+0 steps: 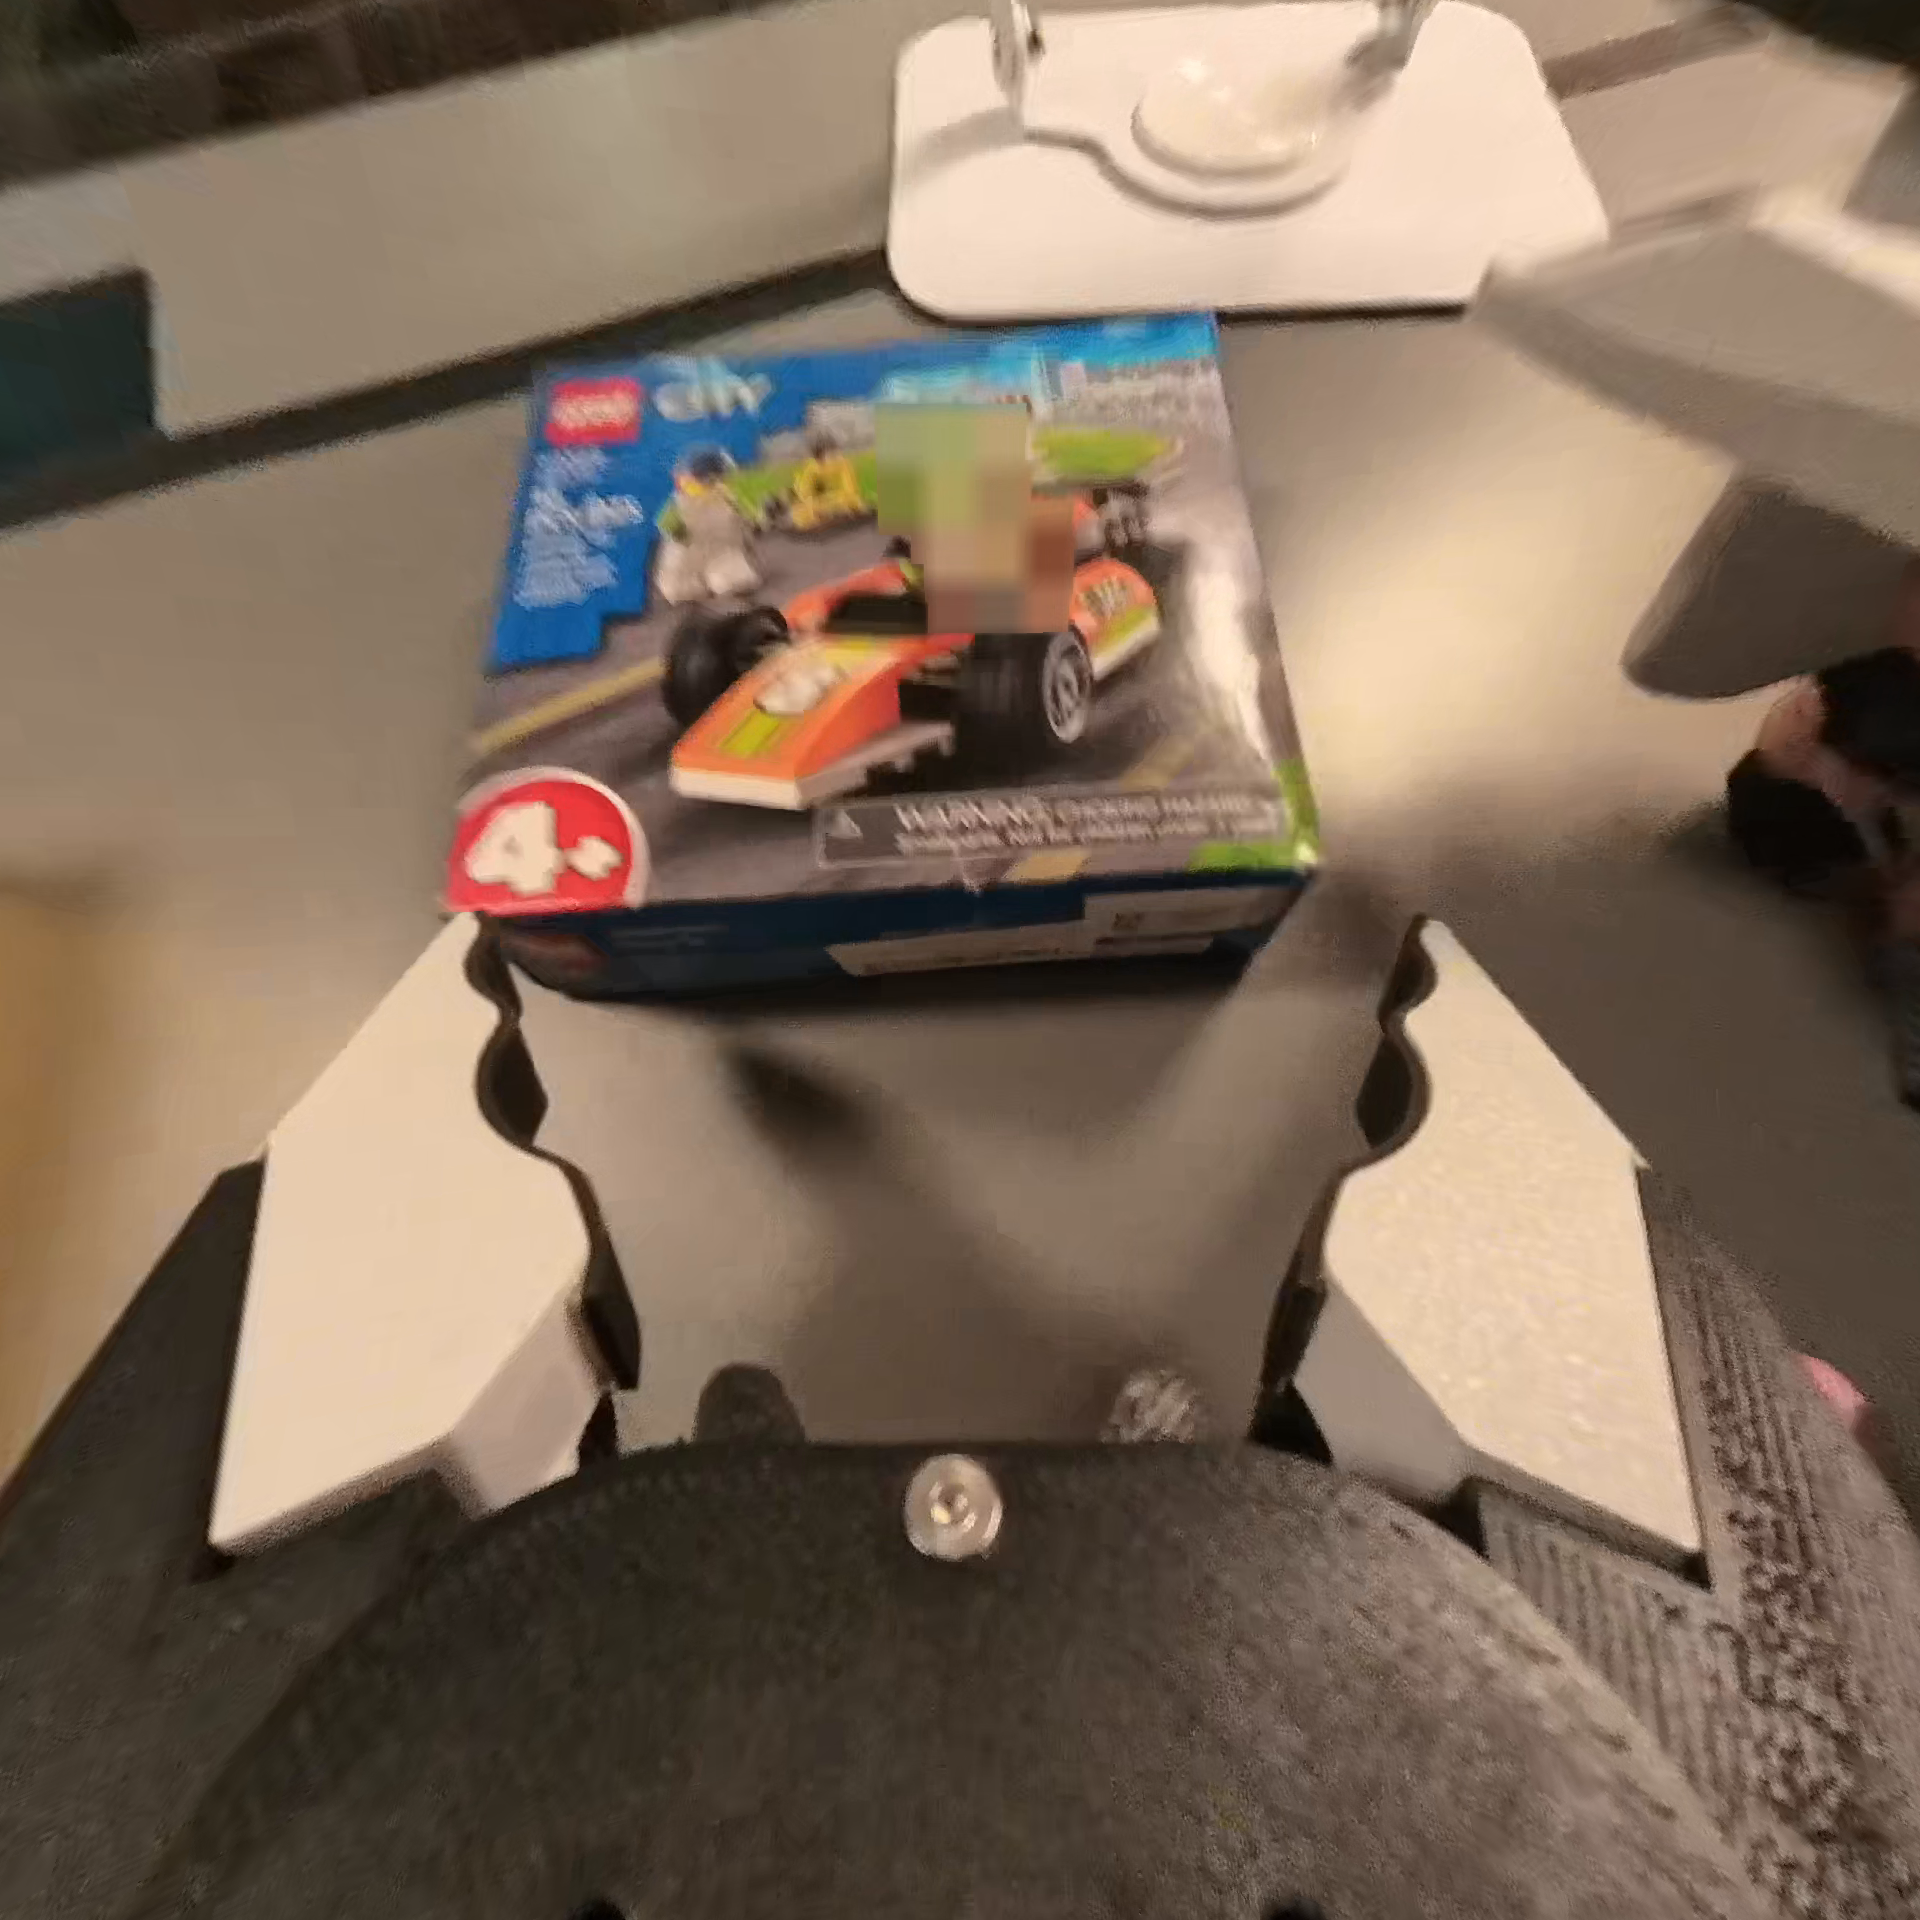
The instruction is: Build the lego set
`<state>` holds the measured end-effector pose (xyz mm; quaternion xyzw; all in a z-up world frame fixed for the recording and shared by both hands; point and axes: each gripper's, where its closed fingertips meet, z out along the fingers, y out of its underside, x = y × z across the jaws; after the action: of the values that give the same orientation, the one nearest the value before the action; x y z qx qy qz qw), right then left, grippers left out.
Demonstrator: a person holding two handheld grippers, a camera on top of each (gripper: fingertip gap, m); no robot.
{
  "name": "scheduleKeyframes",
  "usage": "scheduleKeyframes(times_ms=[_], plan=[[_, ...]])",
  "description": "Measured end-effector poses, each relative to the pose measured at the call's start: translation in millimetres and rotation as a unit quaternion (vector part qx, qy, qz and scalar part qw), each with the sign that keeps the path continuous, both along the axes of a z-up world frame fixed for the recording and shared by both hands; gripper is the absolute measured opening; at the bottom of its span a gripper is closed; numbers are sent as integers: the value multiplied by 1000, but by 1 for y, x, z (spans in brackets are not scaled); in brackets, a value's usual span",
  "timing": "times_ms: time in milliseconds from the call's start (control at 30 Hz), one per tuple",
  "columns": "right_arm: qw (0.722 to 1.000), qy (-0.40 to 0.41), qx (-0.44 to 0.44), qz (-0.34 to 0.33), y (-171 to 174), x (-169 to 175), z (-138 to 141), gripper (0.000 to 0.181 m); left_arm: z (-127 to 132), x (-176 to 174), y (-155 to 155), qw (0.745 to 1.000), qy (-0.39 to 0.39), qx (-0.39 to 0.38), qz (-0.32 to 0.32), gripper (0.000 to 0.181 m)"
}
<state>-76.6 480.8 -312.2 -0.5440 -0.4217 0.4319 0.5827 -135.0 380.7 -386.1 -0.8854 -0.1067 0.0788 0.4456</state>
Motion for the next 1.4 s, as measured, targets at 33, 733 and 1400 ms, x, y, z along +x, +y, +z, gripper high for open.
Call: scheduleKeyframes(times_ms=[33, 733, 1400], plan=[[999, -11, -23, 19, -1, -4, -4, 72, 10, -6, 1, 1000, 4, 8, -1, 157], [844, -150, -488, 167, -42, -19, -71, 39, -19, -17, 15, 978, -182, -38, -94, 154], [967, -157, -170, 108, -37, -12, -12, 1, -22, 16, -8, 981, -110, -23, -156, 136]])
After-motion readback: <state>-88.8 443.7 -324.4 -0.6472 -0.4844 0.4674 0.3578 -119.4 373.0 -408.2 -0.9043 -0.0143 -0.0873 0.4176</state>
